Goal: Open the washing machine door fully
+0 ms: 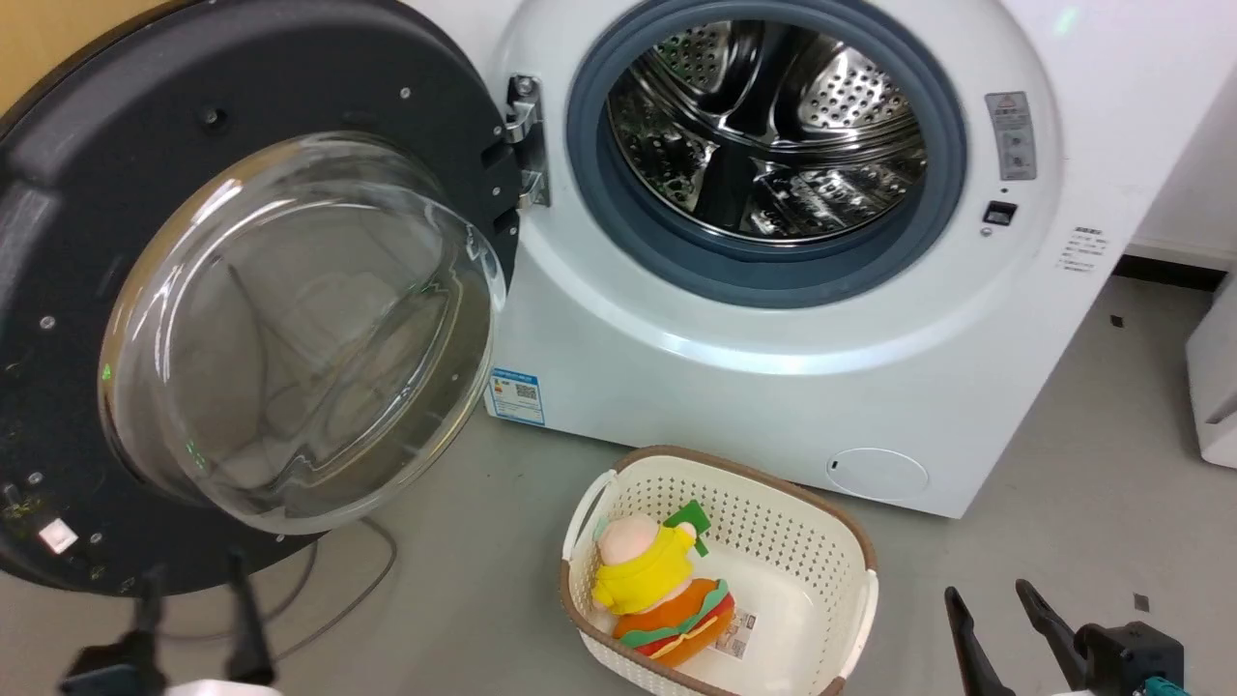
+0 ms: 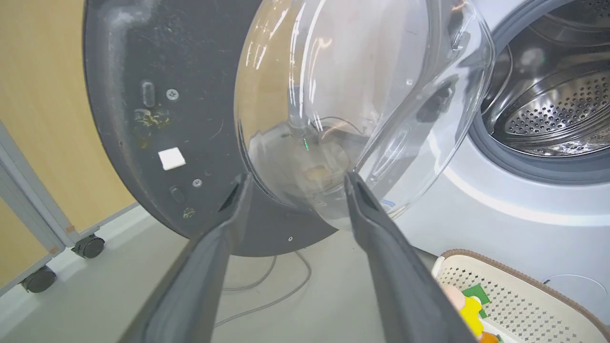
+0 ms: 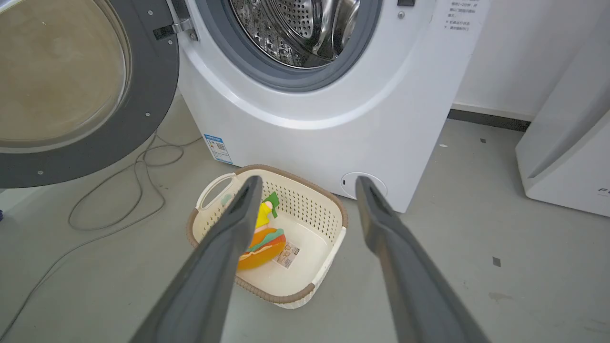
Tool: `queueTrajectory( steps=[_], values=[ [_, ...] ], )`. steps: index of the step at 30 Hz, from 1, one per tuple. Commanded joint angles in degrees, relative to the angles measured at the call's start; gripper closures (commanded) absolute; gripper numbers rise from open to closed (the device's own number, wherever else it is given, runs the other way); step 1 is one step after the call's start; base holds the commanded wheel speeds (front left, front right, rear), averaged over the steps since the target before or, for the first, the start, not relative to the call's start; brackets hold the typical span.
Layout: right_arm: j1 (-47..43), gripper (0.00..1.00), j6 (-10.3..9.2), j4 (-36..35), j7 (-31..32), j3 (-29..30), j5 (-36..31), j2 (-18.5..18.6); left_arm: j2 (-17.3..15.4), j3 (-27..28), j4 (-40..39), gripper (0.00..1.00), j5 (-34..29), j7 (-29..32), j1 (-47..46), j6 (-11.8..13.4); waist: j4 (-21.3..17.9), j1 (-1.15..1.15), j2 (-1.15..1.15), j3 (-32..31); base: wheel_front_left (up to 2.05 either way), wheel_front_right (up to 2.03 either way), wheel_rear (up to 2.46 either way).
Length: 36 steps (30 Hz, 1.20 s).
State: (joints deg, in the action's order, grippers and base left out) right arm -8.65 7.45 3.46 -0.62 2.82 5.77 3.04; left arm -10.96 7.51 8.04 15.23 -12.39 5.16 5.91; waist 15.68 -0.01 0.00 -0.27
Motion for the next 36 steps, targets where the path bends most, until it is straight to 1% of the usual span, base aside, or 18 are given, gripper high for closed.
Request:
queueTrajectory(
  steps=[1, 7, 14, 17, 24, 30, 36],
  values=[
    [-0.6, 0.00, 0.03, -0.5, -0.3, -0.1, 0.2, -0.2, 0.8, -1.2, -1.5, 0.00, -0.9, 0.6, 1.1, 0.2, -0.5, 0.01, 0.00, -0.2, 0.00, 0.00, 0.00],
    [-0.9, 0.00, 0.03, -2.5, -0.3, 0.5, -0.2, -0.2, 2.0, -5.7, -5.5, 0.00, -2.9, 2.3, 2.2, -0.3, -2.8, 0.01, 0.00, -0.8, 0.00, 0.00, 0.00],
    [-0.8, 0.00, 0.03, -5.9, 0.7, 0.3, -1.2, -0.2, 2.8, -10.4, -5.7, 0.00, -4.1, 3.5, 0.4, -2.2, -7.2, 0.01, 0.00, -1.2, 0.00, 0.00, 0.00],
    [-1.1, 0.00, 0.03, -7.2, 1.1, 0.2, -1.3, -0.2, 2.7, -11.5, -5.1, 0.00, -4.4, 3.6, -0.3, -2.7, -9.4, 0.01, 0.00, -1.3, 0.00, 0.00, 0.00],
    [-2.6, 0.00, 0.03, -9.0, 2.1, -0.9, -1.7, -0.2, 2.5, -12.5, -4.0, 0.00, -4.7, 3.8, -0.3, -2.8, -13.8, 0.01, 0.00, -1.6, 0.00, 0.00, 0.00],
    [-2.9, 0.00, 0.03, -9.4, 2.3, -1.2, -1.8, -0.2, 2.3, -12.9, -3.4, 0.00, -4.4, 4.4, 0.2, -2.7, -15.0, 0.01, 0.00, -1.7, 0.00, 0.00, 0.00],
    [-2.8, 0.00, 0.03, -9.3, 2.0, -1.1, -1.5, -0.2, 2.1, -13.3, -3.2, 0.00, -4.2, 4.7, 0.5, -2.6, -14.9, 0.01, 0.00, -1.7, 0.00, 0.00, 0.00]
  ],
)
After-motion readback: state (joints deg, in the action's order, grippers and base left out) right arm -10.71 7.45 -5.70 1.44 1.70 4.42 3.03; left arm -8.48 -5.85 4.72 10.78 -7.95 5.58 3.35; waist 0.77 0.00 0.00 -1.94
